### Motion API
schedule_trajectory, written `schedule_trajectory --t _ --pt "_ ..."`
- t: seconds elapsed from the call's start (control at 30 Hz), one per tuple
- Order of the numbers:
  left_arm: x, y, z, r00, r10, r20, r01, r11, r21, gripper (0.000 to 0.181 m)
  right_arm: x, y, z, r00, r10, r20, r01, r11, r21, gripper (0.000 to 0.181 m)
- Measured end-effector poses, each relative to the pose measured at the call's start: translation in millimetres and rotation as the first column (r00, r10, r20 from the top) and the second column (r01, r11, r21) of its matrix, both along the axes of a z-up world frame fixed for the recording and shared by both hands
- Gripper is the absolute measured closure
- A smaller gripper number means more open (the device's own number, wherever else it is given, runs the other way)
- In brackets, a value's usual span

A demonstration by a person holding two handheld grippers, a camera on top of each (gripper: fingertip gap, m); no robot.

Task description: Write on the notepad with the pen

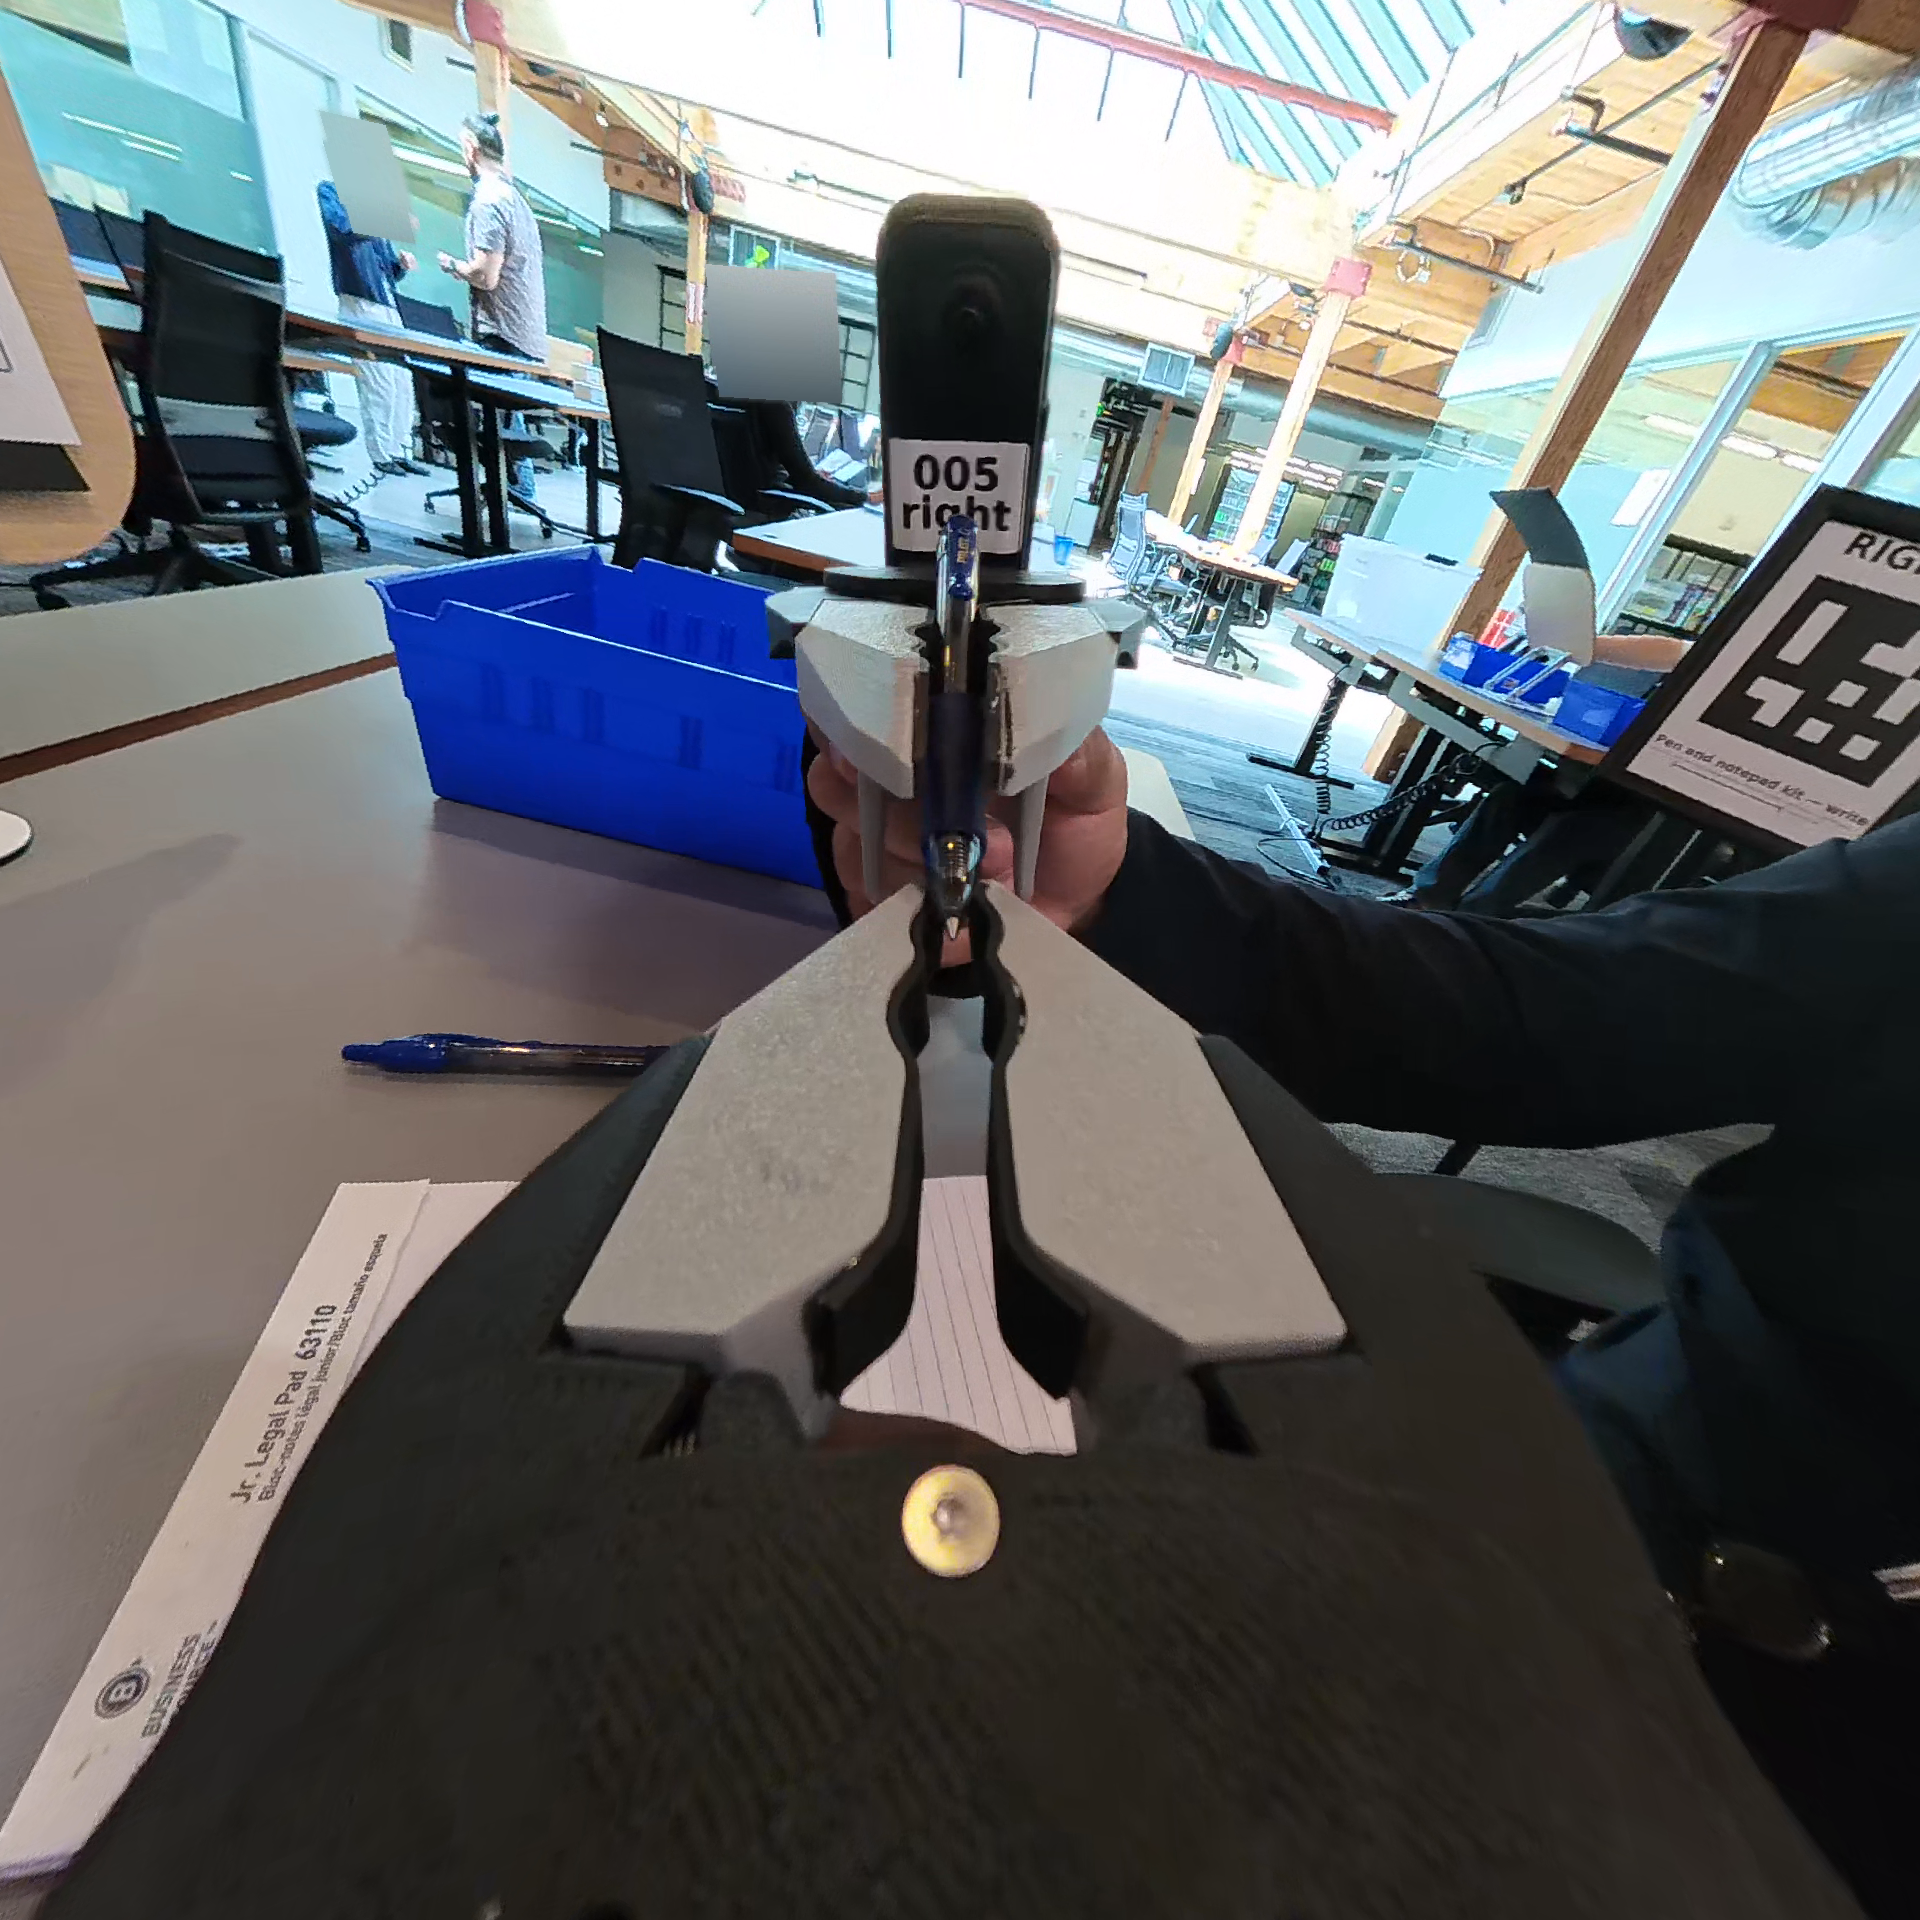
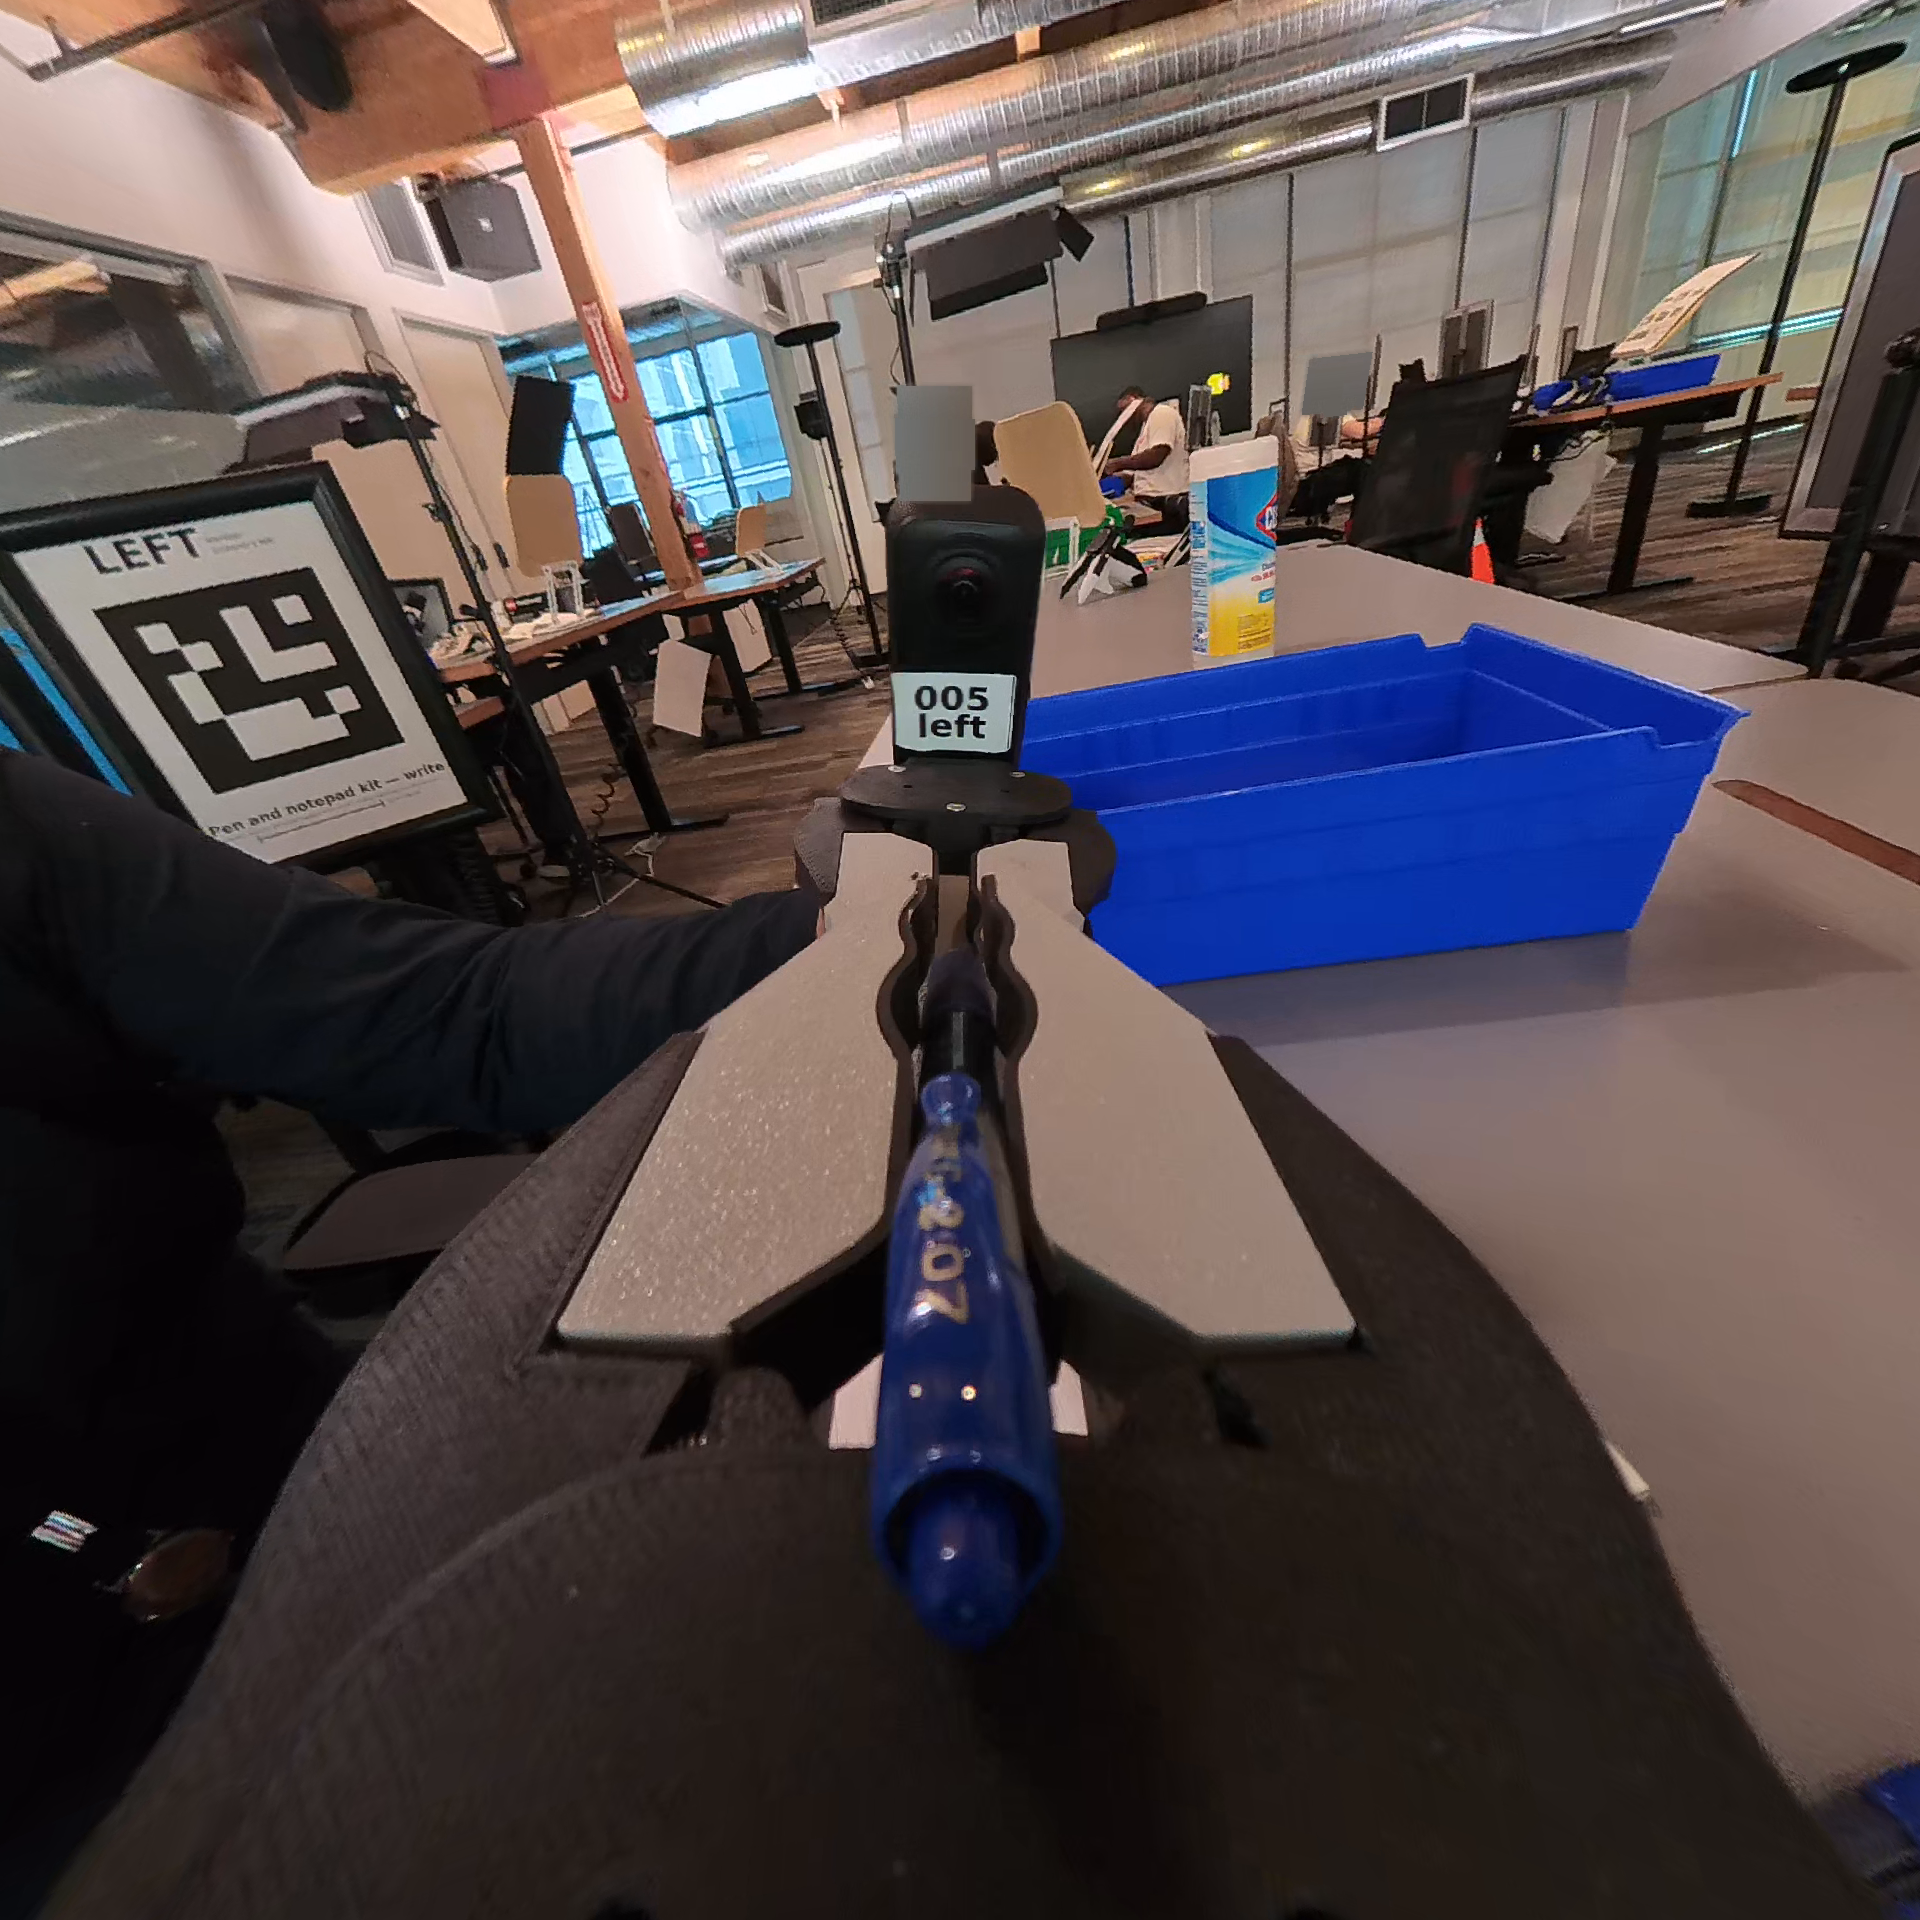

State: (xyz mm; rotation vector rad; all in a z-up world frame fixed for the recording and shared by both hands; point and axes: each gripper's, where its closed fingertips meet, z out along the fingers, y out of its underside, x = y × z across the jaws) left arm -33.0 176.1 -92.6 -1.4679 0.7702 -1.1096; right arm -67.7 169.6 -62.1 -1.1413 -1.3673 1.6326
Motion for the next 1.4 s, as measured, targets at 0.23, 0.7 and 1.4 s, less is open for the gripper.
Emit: schedule_trajectory --t 0.23,0.7,1.4 --pt "2.1 0.3 -3.0 1.000 -0.003 -0.008 0.003 1.000 -0.011 0.181 -5.8 -2.8 -9.0 0.999 0.007 0.037 -0.007 1.000 0.011 0.174" --pt "-21.4 23.9 -8.3 0.988 0.152 -0.043 -0.153 0.988 -0.032 0.181 -1.1 17.7 1.3 0.998 -0.057 -0.012 0.055 0.994 -0.092 0.175" --pt "-130.3 88.0 -134.2 0.314 0.544 -0.778 -0.691 0.693 0.206 0.181 -46.7 38.9 -125.9 0.808 -0.334 0.485 0.243 0.939 0.243 0.174"
